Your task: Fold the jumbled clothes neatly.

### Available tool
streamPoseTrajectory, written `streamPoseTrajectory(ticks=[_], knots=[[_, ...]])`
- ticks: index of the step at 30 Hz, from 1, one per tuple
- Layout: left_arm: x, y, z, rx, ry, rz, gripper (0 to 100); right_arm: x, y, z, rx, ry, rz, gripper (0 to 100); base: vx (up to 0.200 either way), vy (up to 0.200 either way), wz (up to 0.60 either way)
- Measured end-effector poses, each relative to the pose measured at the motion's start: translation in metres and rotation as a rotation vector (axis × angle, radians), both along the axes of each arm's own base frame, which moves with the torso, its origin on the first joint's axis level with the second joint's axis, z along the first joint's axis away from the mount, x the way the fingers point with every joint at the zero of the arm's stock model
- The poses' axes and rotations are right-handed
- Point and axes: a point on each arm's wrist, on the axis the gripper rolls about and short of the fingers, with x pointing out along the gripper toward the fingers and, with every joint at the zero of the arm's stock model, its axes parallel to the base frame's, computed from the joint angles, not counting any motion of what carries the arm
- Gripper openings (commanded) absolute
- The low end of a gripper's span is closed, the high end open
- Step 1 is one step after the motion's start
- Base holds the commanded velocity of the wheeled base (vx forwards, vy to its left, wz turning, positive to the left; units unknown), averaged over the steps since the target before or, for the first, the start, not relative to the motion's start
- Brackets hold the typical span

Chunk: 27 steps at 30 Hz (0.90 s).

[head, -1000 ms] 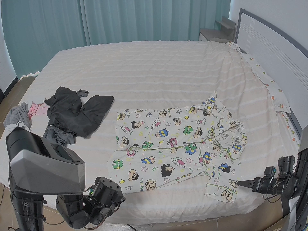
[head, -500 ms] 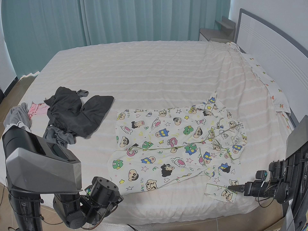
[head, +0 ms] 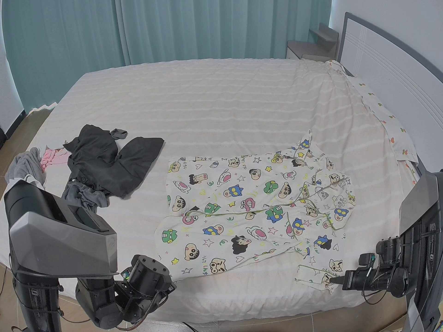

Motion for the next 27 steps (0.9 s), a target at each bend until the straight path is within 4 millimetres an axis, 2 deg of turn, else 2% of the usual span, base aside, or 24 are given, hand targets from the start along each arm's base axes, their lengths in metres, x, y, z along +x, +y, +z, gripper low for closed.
streamPoseTrajectory(ticks=[10, 16, 27], knots=[[0.0, 0.001, 0.0, 0.004, 0.003, 0.0, 0, 0.0, -0.019, 0.004, 0.003, -0.002, -0.091, 0, 0.0, 0.0, 0.0], [0.0, 0.001, 0.0, 0.003, 0.002, 0.0, 0, -0.011, -0.024, 0.008, 0.025, 0.082, -0.08, 0, 0.0, 0.0, 0.0], [0.002, 0.006, 0.001, 0.021, 0.0, 0.001, 0, -0.021, -0.052, 0.015, -0.053, 0.035, -0.065, 0, 0.0, 0.0, 0.0]])
